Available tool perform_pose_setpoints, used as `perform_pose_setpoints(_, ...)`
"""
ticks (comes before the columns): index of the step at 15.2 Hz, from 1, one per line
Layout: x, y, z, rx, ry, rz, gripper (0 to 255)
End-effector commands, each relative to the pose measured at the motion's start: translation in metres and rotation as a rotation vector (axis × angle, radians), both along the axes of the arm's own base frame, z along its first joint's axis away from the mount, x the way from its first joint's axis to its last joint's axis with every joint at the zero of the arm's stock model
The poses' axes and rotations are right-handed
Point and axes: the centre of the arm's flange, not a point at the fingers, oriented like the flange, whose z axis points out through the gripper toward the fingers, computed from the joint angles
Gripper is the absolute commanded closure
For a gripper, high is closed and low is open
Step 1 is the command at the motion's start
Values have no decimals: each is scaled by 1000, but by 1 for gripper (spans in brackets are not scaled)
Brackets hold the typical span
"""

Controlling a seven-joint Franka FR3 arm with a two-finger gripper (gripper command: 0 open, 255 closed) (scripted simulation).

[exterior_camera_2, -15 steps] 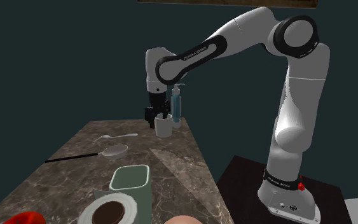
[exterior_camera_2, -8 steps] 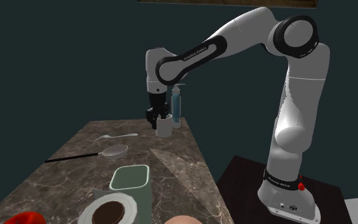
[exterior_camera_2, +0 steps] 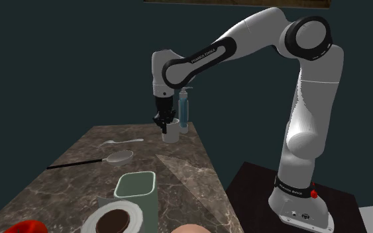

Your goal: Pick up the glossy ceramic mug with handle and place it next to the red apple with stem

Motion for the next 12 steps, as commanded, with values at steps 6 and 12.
perform_pose_setpoints(6, 0, 0, 26, 0, 0, 0, 255)
perform_pose_setpoints(12, 0, 0, 58, 0, 0, 0, 255)
